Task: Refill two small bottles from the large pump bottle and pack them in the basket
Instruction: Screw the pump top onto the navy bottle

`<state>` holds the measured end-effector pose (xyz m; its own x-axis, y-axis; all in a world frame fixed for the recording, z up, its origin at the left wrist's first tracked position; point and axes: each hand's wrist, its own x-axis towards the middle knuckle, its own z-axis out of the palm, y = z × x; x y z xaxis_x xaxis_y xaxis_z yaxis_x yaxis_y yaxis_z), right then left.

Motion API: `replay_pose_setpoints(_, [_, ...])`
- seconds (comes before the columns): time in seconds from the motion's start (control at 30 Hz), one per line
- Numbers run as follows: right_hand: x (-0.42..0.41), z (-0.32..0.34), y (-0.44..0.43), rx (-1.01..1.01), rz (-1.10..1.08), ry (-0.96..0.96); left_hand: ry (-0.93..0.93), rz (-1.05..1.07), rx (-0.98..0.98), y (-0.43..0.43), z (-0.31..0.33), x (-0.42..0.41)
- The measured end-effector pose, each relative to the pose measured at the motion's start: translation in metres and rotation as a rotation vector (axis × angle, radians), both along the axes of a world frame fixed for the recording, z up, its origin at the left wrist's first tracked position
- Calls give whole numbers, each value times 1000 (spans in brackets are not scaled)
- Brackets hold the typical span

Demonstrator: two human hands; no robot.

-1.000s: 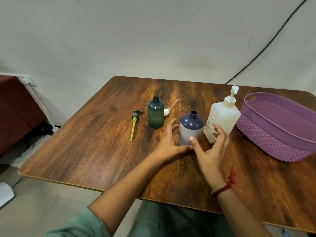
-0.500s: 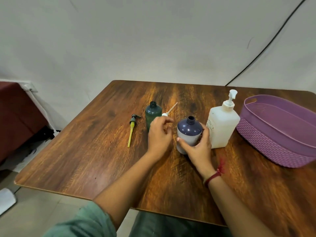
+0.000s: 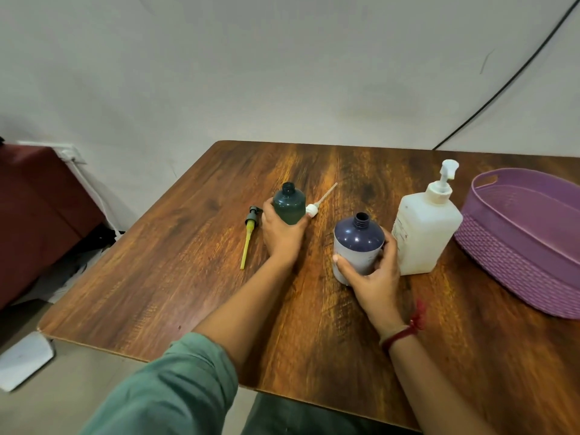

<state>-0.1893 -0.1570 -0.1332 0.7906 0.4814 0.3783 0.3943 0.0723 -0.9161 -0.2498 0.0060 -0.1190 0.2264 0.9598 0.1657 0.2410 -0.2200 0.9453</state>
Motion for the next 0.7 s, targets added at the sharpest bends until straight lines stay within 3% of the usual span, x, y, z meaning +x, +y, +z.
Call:
replay_pose_setpoints(0.33, [2,-2,0,-18,10,21,-72,-26,27,5,8,-27])
replay_pose_setpoints(0.5, [1,-2,0,-16,25,27,-7,-36,9,-5,8,-36])
replay_pose_setpoints(0.6, [1,-2,0,-21,30,32,-47,36,240,-36,3,-36])
replay_pose_setpoints(0.7, [1,-2,-1,-15,30,20,-62,-24,441,-63,-4,-30])
